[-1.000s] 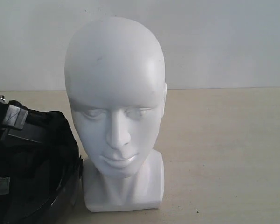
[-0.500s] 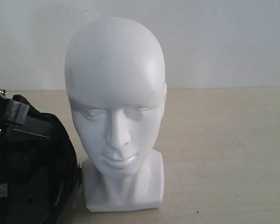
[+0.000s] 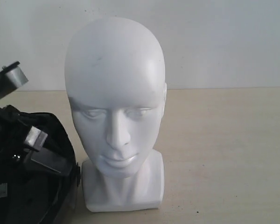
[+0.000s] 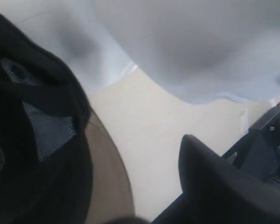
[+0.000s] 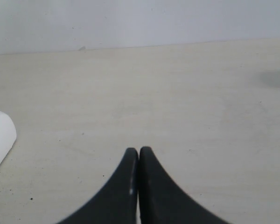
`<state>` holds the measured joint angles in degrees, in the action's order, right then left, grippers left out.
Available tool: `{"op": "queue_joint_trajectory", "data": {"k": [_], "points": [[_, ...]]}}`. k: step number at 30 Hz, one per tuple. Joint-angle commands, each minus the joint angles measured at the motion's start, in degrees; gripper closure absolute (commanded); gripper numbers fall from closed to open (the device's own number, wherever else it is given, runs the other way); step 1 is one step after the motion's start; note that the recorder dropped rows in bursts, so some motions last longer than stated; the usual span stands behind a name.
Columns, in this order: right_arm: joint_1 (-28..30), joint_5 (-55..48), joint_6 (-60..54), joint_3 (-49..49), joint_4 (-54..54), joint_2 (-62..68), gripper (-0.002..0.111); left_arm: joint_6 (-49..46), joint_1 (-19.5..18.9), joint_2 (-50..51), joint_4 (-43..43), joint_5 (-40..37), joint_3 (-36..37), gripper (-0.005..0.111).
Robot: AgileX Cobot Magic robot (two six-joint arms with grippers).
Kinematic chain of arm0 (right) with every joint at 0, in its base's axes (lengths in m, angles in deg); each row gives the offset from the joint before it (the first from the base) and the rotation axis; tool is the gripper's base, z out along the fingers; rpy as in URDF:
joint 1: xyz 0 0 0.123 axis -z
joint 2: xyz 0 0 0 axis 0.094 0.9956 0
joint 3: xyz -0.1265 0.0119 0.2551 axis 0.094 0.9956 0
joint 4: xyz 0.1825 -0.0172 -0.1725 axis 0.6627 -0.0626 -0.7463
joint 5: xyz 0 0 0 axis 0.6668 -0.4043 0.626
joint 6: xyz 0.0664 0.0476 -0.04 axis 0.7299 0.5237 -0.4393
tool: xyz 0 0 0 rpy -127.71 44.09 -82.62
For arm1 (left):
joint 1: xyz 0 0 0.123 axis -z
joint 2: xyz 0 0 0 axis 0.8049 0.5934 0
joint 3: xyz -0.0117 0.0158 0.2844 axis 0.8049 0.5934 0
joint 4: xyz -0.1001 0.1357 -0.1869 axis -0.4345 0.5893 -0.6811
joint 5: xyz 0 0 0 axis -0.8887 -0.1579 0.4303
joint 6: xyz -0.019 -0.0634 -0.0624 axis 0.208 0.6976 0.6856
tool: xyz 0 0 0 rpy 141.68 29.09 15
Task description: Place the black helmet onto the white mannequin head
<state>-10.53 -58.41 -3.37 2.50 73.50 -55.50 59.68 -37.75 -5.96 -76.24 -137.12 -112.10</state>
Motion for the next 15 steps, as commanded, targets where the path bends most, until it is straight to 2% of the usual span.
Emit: {"op": "queue_joint_trajectory", "data": {"k": [1,7,15], "points": [[-0.1,0.4,-0.2,0.0,-0.1,-0.2,0.109,0.8,0.2,3.1,2.6,3.6,-0.2,0.060],[-0.1,0.4,-0.2,0.0,-0.1,-0.2,0.109,1.2,0.2,5.9,1.7,5.8,-0.4,0.061],[-0.1,0.4,-0.2,0.0,-0.1,-0.2,0.109,1.5,3.5,6.7,1.3,9.3,-0.4,0.061]]}}
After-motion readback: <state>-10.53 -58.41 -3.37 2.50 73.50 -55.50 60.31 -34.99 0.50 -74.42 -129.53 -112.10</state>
